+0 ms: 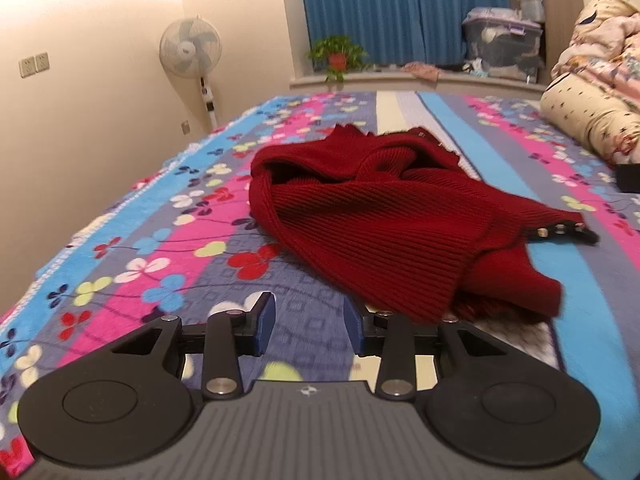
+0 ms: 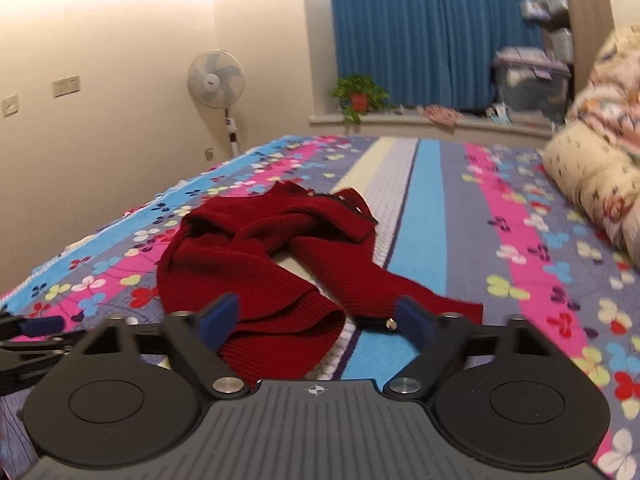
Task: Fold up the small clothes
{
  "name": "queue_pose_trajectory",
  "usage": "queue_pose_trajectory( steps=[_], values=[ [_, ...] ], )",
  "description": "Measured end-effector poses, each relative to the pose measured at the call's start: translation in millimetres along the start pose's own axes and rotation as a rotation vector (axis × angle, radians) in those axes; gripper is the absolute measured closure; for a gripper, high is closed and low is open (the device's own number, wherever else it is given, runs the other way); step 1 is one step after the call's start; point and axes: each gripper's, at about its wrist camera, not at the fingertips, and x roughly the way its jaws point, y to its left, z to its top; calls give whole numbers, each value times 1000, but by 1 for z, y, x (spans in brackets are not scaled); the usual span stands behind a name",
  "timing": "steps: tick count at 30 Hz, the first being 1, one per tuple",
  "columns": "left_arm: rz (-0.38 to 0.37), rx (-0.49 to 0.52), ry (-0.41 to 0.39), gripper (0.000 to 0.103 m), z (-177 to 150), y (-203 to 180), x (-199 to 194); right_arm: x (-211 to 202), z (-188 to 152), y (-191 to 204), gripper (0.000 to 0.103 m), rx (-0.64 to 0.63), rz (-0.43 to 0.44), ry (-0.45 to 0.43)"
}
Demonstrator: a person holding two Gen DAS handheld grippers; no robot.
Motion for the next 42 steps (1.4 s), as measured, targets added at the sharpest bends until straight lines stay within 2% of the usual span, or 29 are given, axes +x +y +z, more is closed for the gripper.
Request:
queue_pose_trajectory(
  steps=[1, 3, 5, 7, 10, 12, 14, 16, 17, 20, 23, 25, 27, 30, 33, 34, 38, 39, 42],
  values=[
    [-6, -8, 25, 61, 3, -1, 16, 2, 1, -3, 49, 12, 2, 9],
    [-27, -47, 78, 60, 7, -1, 50, 8, 1, -8, 59, 37, 18, 32],
    [-49, -105, 118, 58, 10, 0, 78, 12, 1, -11, 59, 50, 17, 46],
    [-92, -211, 178, 46, 11, 6, 109, 14, 1, -15, 59, 61, 22, 49],
    [-104, -372, 251, 45, 12, 15, 147, 16, 3, -21, 58, 66, 5, 44],
    [-132, -443, 253, 47, 13, 20, 162, 18, 4, -26, 58, 84, 0, 48],
    [-135, -444, 236, 52, 14, 19, 170, 21, 4, -30, 58, 99, -8, 50],
    [-157, -410, 231, 88, 20, 20, 176, 23, 4, -32, 58, 103, -13, 51],
    [-176, -404, 236, 89, 25, 24, 178, 24, 4, -33, 58, 104, -13, 52],
    [-179, -339, 198, 92, 33, 42, 160, 27, 2, -36, 58, 111, -16, 65],
    [-192, -224, 146, 93, 33, 63, 119, 31, 0, -40, 58, 122, -24, 80],
    [-163, -179, 140, 94, 30, 86, 88, 32, -1, -42, 64, 133, -16, 86],
    [-152, -200, 142, 95, 26, 118, 60, 33, -2, -41, 69, 135, -3, 93],
    [-181, -281, 139, 95, 18, 172, 20, 34, -3, -35, 70, 113, 12, 93],
    [-175, -266, 121, 95, 9, 197, -10, 40, -6, -31, 70, 105, 27, 102],
    [-178, -275, 134, 95, 0, 203, -13, 44, -7, -30, 69, 108, 33, 111],
    [-186, -312, 292, 96, -20, 216, 1, 71, -16, -25, 66, 124, 95, 204],
    [-185, -304, 313, 93, -22, 215, 5, 79, -21, -23, 62, 123, 102, 226],
    [-185, -301, 367, 52, -25, 214, 17, 104, -34, -13, 48, 116, 138, 287]
  ],
)
